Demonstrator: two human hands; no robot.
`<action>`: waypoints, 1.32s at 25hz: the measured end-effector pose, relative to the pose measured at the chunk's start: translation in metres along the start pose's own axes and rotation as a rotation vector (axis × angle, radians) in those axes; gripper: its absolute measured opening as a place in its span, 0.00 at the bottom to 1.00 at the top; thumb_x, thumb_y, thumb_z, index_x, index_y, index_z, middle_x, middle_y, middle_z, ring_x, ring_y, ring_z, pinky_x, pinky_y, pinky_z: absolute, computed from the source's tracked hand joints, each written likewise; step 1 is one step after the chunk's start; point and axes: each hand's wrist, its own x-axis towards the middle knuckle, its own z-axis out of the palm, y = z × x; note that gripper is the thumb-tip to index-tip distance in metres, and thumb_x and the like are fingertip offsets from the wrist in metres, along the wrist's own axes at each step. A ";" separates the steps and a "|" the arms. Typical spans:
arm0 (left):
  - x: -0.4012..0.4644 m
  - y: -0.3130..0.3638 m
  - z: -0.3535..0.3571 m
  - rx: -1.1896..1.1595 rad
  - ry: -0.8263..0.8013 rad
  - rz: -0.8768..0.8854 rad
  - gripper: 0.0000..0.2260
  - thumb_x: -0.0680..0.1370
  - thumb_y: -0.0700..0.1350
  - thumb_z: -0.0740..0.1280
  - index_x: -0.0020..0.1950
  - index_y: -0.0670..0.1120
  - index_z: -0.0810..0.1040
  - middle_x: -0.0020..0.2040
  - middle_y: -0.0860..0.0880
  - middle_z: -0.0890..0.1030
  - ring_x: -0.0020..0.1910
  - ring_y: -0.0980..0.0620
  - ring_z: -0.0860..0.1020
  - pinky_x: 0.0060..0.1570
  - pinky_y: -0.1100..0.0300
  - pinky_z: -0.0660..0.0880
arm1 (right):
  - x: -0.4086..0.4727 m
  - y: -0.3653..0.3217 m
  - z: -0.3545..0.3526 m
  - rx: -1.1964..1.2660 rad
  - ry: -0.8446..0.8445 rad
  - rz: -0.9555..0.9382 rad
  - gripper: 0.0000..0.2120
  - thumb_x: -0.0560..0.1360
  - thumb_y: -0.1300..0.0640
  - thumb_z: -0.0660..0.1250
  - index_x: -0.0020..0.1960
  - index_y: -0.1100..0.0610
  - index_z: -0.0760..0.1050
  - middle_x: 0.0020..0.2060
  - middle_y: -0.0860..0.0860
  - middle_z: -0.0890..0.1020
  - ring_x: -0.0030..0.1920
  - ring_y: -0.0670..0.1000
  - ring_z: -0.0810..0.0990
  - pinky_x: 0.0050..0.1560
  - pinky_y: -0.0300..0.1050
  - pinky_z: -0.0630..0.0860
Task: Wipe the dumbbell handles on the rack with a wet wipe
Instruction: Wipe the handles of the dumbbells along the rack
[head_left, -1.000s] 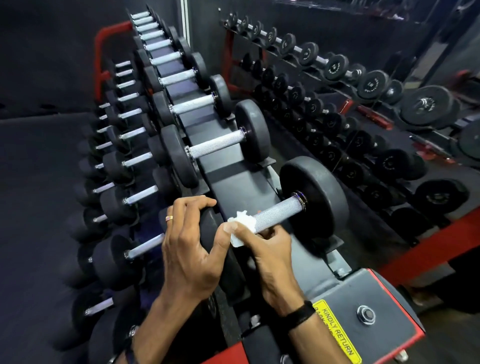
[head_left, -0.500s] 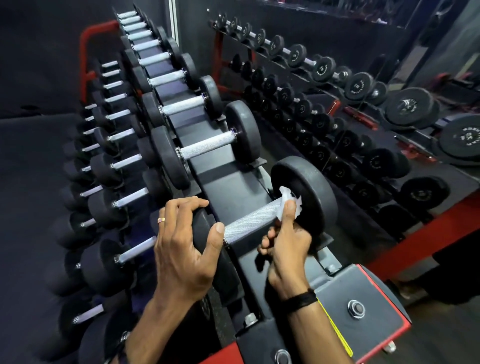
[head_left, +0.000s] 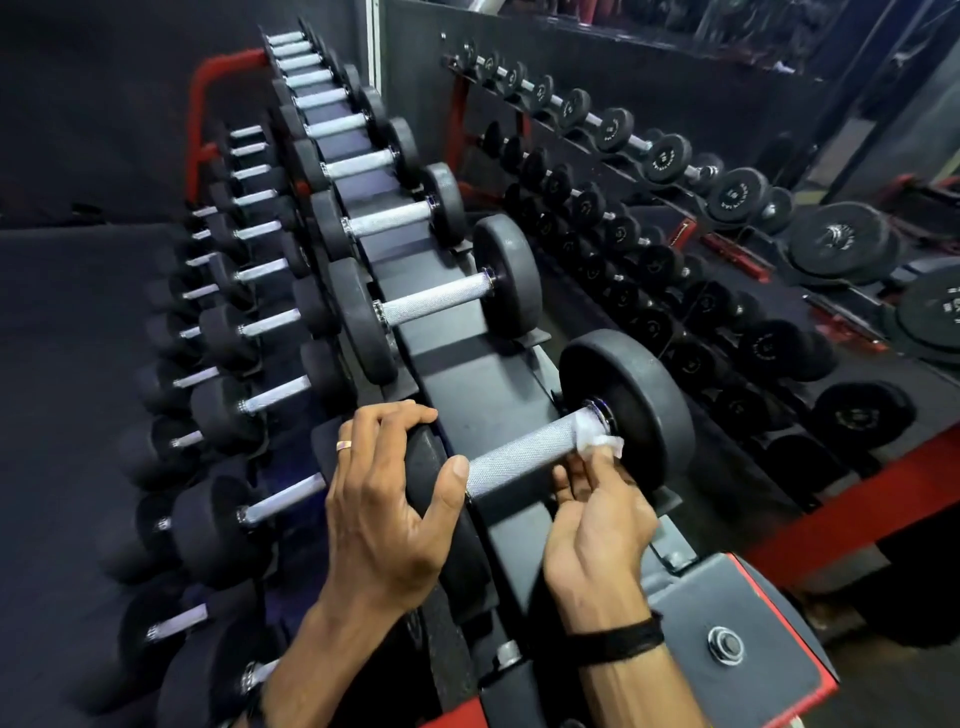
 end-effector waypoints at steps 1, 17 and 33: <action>0.000 0.000 0.000 0.004 -0.001 0.001 0.19 0.75 0.55 0.62 0.59 0.44 0.77 0.55 0.50 0.74 0.55 0.48 0.73 0.57 0.53 0.69 | -0.006 -0.005 -0.002 0.018 -0.049 0.025 0.02 0.79 0.61 0.64 0.50 0.59 0.75 0.41 0.53 0.80 0.42 0.47 0.79 0.44 0.38 0.77; 0.000 0.000 0.001 0.004 -0.008 0.008 0.20 0.75 0.55 0.61 0.59 0.43 0.77 0.55 0.49 0.74 0.55 0.49 0.73 0.57 0.55 0.68 | -0.024 -0.039 -0.017 0.084 -0.388 0.243 0.14 0.60 0.65 0.65 0.44 0.52 0.74 0.44 0.45 0.78 0.50 0.42 0.78 0.67 0.49 0.65; 0.001 0.004 -0.003 0.035 -0.045 -0.049 0.19 0.74 0.56 0.60 0.59 0.47 0.75 0.54 0.53 0.72 0.52 0.53 0.70 0.51 0.55 0.70 | -0.004 -0.035 -0.015 0.108 -0.402 0.365 0.17 0.58 0.63 0.69 0.46 0.55 0.73 0.59 0.49 0.78 0.64 0.44 0.74 0.70 0.53 0.62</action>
